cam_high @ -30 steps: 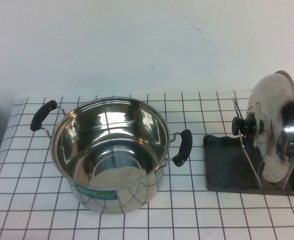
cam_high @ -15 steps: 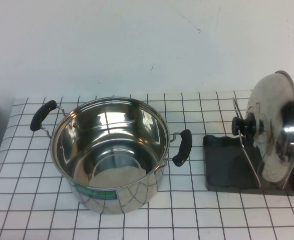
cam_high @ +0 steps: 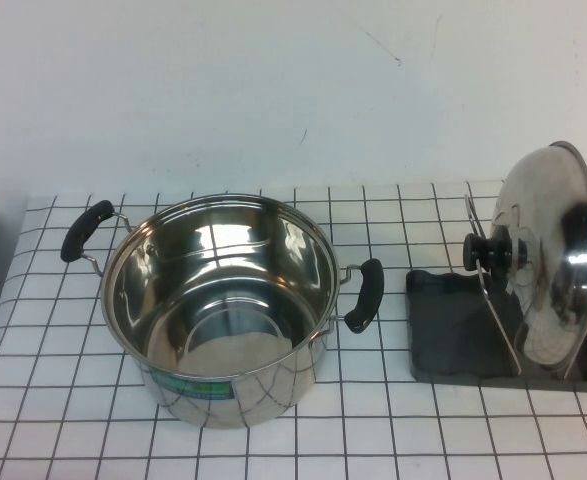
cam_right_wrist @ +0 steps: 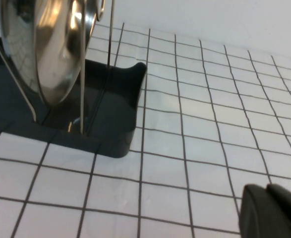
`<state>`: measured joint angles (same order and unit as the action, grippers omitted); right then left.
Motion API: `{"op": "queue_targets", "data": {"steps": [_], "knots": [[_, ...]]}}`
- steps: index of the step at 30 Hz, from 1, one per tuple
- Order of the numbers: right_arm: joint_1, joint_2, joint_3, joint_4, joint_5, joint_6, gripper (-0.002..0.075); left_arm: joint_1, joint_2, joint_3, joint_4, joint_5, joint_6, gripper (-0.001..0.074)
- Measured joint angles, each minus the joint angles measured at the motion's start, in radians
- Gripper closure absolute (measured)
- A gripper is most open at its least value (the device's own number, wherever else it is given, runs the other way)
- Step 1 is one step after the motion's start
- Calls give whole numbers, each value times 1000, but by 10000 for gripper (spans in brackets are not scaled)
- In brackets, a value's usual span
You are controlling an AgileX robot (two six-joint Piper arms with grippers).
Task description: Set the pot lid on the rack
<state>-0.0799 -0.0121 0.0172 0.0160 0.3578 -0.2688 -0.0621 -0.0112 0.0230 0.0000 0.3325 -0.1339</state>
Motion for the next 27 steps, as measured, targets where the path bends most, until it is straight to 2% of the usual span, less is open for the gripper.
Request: {"op": "queue_targets", "data": {"steps": [8, 15, 27], "knots": [[2, 0, 6, -9, 13, 61, 728, 0, 0, 0, 0, 0, 1, 737], [45, 0, 6, -16, 13, 137, 728, 0, 0, 0, 0, 0, 1, 737], [30, 0, 6, -32, 7, 175, 728, 0, 0, 0, 0, 0, 1, 737]]}}
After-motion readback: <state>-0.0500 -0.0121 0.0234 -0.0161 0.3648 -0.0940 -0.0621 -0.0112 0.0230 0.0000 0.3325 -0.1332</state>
